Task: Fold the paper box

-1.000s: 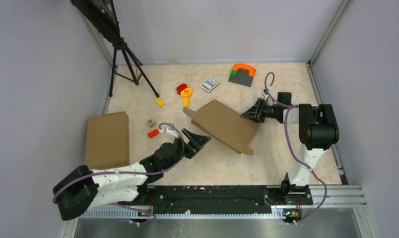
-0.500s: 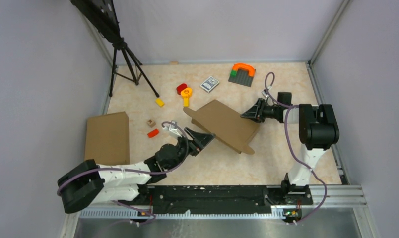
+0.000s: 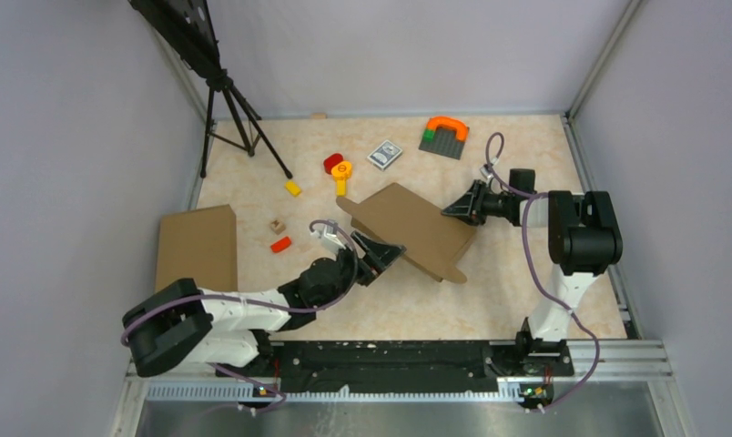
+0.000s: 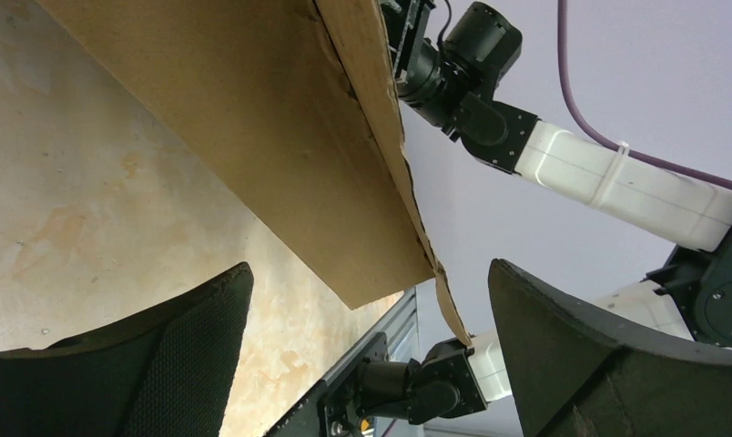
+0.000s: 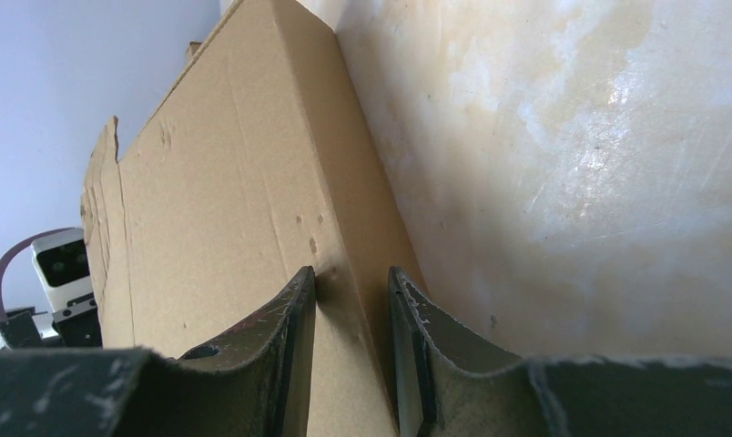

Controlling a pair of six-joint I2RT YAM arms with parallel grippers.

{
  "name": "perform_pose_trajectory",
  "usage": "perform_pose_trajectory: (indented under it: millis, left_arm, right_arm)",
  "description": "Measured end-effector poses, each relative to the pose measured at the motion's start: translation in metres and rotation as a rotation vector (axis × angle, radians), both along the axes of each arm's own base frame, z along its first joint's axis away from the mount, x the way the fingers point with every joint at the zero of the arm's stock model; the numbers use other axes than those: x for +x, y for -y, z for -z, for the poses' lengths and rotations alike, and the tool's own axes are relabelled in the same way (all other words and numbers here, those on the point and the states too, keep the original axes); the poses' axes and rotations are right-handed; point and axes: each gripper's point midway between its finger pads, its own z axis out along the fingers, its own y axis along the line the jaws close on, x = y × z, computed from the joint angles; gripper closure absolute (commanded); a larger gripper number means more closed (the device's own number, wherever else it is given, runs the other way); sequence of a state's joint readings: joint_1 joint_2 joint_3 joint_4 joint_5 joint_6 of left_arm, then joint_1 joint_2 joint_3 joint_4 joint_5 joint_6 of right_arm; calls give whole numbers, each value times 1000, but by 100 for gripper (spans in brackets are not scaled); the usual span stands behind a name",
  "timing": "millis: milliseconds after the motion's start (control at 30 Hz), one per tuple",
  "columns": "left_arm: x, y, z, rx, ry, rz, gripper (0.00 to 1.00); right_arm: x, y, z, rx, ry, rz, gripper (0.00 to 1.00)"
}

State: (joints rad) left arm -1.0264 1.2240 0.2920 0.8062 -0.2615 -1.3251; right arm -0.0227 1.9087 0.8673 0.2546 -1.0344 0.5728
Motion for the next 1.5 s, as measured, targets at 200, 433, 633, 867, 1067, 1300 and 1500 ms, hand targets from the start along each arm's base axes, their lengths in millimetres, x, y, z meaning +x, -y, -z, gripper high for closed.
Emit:
perform_pose_trajectory:
  millis: [200,433,633,867,1067,1300,1500]
  left_arm:
    - [8,5,-3,-14,-19,-30,2]
    - [18,8,16,-10,-54,-76,1]
    - [29,15,14,-16,-78,-110,2]
    - [42,18,12,-21,-73,-138,4]
    - [53,27,28,-3,-103,-132,20]
    - [52,28,30,1,-119,-120,38]
    - [49,24,20,29,-129,-114,45]
  right_arm:
    - [0,0,0,0,0,0,69]
    - [0,0,0,1,0,-1,69]
    - [0,0,0,1,0,-1,69]
    - [0,1,0,0,-1,2,69]
    - [0,1,0,2,-2,1,69]
    - [0,1,-1,-4,1,5,47]
    - [-7,9,8,-91,-20,58,35]
